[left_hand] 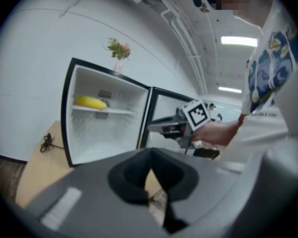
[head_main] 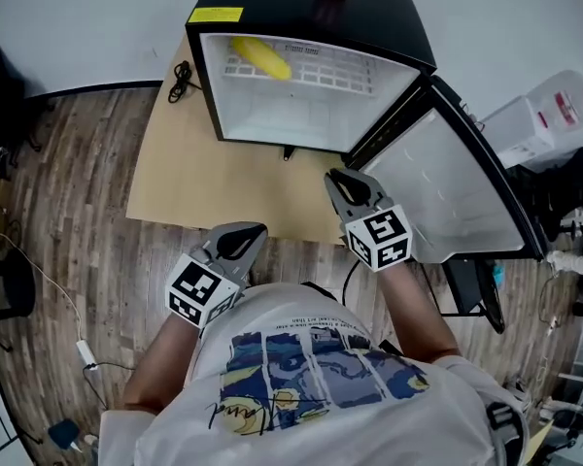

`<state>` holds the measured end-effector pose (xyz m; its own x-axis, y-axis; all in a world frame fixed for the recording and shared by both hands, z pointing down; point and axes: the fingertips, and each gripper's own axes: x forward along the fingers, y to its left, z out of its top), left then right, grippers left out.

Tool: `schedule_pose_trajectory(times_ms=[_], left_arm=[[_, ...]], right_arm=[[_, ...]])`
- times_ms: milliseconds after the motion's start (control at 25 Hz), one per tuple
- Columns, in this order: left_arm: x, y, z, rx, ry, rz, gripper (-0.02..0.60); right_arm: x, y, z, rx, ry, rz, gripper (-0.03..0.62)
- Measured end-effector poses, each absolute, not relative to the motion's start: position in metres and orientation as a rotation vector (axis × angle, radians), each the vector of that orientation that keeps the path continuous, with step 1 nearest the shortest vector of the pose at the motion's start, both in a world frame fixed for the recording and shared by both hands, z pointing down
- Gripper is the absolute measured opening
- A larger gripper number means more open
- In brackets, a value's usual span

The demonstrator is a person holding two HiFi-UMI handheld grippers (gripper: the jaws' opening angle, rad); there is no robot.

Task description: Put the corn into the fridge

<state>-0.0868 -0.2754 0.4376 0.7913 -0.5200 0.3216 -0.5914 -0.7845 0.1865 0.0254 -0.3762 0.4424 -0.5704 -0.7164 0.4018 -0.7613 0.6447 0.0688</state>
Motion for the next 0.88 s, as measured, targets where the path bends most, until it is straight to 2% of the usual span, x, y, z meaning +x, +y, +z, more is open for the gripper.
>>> schedule_pose_trajectory(times_ms=[280, 880], left_arm=[[-0.068, -0.246, 0.445, 2.653, -0.925, 0.405, 0.009], [-0.007, -0.163, 0.464, 2.595, -0.949, 0.419, 0.009]], right_arm=[[0.056, -0.305, 0.460, 1.056, -2.550, 0.236, 0.013], [0.081, -0.199, 0.482, 0.864, -2.613, 0.308, 0.012]])
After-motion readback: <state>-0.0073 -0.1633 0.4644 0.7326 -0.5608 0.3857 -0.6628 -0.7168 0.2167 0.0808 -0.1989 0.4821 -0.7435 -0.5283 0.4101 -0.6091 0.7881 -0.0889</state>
